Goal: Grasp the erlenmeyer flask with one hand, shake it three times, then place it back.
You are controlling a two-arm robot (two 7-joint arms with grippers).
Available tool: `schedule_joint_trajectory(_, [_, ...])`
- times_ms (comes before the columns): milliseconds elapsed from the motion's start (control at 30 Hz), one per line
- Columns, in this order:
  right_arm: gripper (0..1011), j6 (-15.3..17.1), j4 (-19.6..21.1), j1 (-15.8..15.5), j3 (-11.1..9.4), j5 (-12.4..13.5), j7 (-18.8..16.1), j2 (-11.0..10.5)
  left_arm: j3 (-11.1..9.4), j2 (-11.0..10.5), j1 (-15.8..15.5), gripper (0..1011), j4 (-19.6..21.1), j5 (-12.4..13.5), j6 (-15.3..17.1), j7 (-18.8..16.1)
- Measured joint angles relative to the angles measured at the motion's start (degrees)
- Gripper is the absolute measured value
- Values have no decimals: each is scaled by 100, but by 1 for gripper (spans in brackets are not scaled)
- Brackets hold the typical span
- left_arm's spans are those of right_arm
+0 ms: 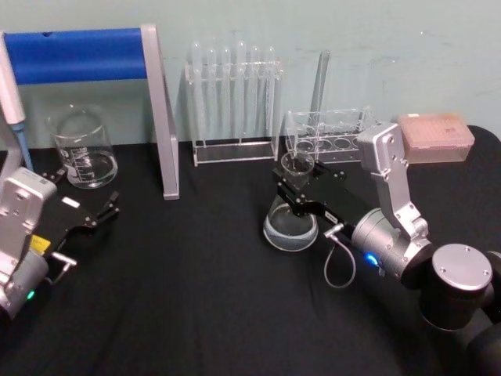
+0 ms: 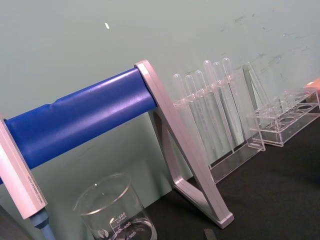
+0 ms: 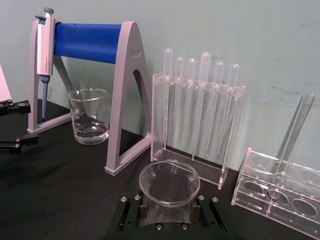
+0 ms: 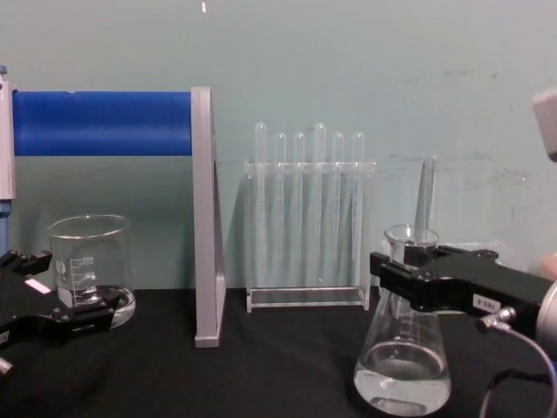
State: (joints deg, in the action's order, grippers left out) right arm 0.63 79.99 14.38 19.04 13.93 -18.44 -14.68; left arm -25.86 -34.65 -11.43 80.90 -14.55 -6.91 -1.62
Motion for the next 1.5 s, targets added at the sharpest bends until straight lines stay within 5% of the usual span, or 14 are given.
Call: schedule_joint_trajectory(1500, [449, 54, -124, -23, 9, -138, -4, 48, 0, 0, 0, 1001, 0, 0, 0, 0])
